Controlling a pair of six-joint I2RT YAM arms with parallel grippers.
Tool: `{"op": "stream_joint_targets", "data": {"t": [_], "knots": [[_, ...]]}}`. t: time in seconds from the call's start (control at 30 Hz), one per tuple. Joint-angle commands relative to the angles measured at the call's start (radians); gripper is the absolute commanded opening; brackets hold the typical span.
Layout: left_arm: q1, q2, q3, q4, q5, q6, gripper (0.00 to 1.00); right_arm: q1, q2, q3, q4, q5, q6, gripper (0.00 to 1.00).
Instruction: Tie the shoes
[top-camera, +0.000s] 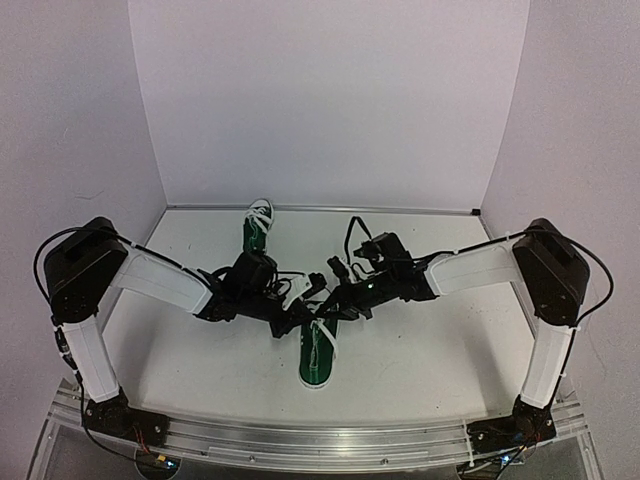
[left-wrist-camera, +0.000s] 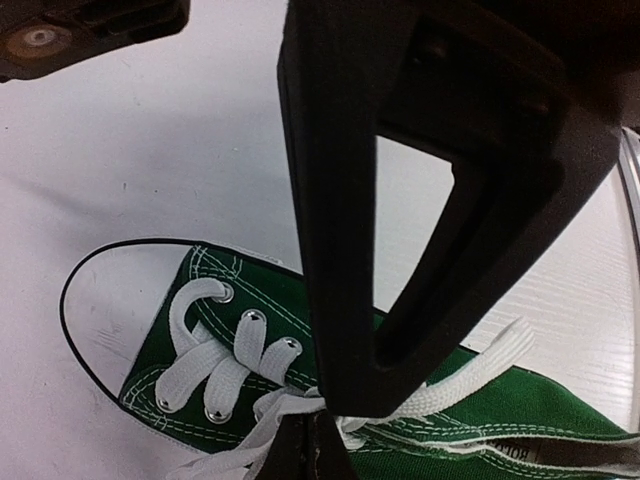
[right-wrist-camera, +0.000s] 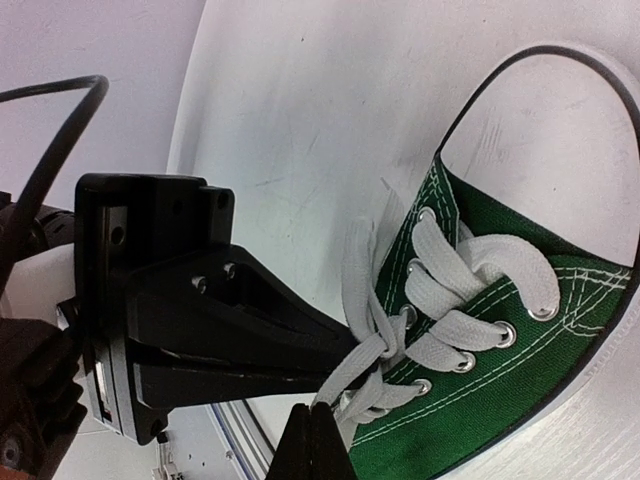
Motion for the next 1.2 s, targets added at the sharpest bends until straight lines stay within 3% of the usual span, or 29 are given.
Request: {"op": "stream_joint_targets", "data": {"t": [0.0,0.33,0.57,0.7,0.83,1.17], "knots": [[-0.002,-0.039,-0.059,0.158,-0.022,-0.084,0.00,0.022,0.005,-0.017,0.109,-0.038,0.056,0.03],[-0.001,-0.015,-0.093,0.264,-0.017,-0.125,0.00,0.032,-0.004,-0.045,0.160,-0.065,0.090,0.16],[-0.002,-0.011,-0.097,0.264,-0.016,-0.122,0.00,-0.016,-0.138,-0.066,0.141,-0.042,0.053,0.18],[-0.002,-0.017,-0.089,0.238,-0.020,-0.104,0.00,-0.069,-0.190,-0.060,0.052,0.030,-0.005,0.18],[-0.002,-0.020,-0.086,0.223,-0.021,-0.095,0.00,-0.068,-0.141,0.021,-0.184,0.141,-0.107,0.12],[-0.003,-0.022,-0.078,0.193,-0.030,-0.073,0.00,-0.036,-0.009,0.055,-0.234,0.117,-0.160,0.09]]}}
